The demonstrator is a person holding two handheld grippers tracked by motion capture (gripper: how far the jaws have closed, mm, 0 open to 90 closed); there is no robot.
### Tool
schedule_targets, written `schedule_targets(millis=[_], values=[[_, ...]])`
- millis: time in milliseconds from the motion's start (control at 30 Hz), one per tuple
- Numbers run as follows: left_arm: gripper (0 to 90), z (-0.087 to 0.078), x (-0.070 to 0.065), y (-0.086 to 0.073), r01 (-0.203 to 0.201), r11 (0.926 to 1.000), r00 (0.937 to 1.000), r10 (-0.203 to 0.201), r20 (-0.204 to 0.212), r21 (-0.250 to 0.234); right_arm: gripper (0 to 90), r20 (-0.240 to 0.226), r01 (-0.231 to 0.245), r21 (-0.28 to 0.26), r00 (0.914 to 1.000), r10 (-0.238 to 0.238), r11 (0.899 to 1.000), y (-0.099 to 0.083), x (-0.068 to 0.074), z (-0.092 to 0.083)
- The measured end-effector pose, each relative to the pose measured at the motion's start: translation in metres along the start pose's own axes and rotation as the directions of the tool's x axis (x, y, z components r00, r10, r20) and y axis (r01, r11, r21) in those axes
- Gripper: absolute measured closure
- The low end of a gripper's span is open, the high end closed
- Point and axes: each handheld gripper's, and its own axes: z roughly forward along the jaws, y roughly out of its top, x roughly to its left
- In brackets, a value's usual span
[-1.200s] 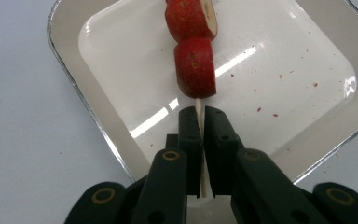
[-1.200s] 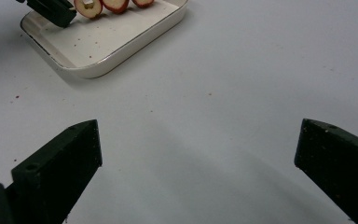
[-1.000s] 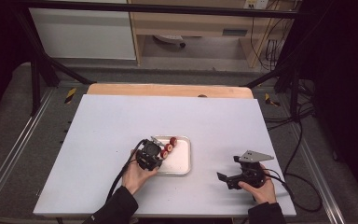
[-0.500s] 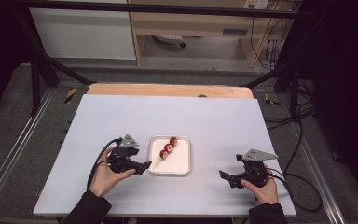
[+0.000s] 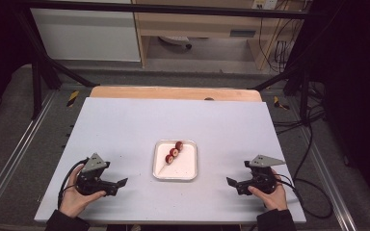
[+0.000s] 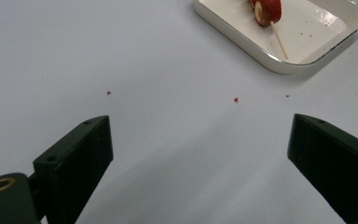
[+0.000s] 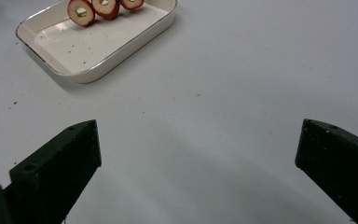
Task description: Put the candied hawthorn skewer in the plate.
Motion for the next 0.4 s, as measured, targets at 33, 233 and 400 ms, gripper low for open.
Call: schedule_targets(millis=[33,233,400], values=[[6.5,-0.001,0.001,-0.004,0.001,1.0000,1.0000,-0.001,0.002,-0.006,0.7,0.001,-0.001,0.004,1.0000,0.001,1.000,-0.001,0.000,0.000],[6.5,0.000,0.006,-0.015,0.011,0.9999,0.9999,-0.011,0.000,-0.002,0.6,0.000,0.006,0.029,1.0000,-0.006,1.000,-0.005,0.000,0.004],[6.5,0.003,0.006,-0.014,0.013,0.9999,0.9998,-0.013,0.013,0.006,0.7,-0.005,0.013,0.047,0.9999,-0.013,0.999,-0.006,0.001,0.006]])
